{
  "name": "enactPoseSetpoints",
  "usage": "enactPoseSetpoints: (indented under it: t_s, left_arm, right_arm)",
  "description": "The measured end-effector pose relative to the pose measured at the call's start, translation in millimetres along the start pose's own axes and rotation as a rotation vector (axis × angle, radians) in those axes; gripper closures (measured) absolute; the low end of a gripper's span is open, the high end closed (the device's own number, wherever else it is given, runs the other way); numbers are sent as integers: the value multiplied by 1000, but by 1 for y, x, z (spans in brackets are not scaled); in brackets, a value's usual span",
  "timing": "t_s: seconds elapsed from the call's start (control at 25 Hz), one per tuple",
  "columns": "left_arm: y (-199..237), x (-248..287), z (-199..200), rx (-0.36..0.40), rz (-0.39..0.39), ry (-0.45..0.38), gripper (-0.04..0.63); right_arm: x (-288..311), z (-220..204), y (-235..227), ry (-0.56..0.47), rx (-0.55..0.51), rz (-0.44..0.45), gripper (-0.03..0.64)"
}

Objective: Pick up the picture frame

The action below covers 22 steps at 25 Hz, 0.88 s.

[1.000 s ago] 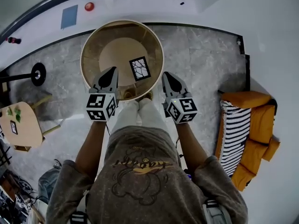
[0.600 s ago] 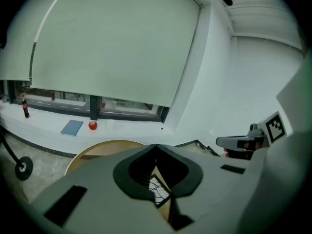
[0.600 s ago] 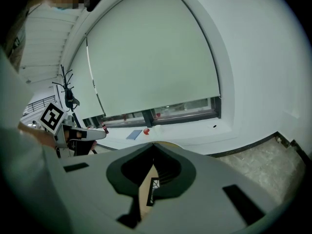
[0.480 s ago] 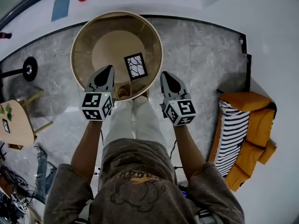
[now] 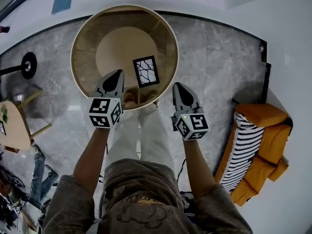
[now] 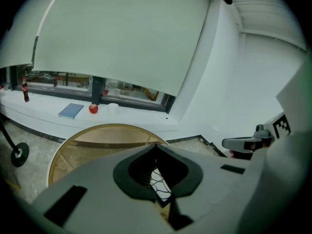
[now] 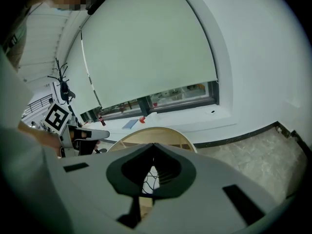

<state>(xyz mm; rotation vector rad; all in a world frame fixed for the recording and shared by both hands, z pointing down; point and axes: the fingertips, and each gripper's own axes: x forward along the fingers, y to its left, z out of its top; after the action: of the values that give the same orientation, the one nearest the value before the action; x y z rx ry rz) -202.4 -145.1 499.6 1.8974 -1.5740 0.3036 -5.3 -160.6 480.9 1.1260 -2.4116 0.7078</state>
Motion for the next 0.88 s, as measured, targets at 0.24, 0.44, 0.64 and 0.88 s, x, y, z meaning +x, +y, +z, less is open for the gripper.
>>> enactPoseSetpoints:
  t_s: [0.24, 0.44, 0.64, 0.88]
  left_arm:
    - [12, 26, -32, -6, -2, 25, 578]
    - [19, 44, -57, -13, -7, 59, 578]
    - [22, 53, -67, -17, -8, 73, 578]
    - [24, 62, -78, -15, -5, 104, 578]
  right_arm:
    - [27, -30, -11, 11, 27, 7, 598]
    - [40, -54, -16, 41, 48, 15, 600]
    - [40, -70, -15, 65, 57, 24, 600]
    - [34, -72, -17, 71, 66, 12, 600]
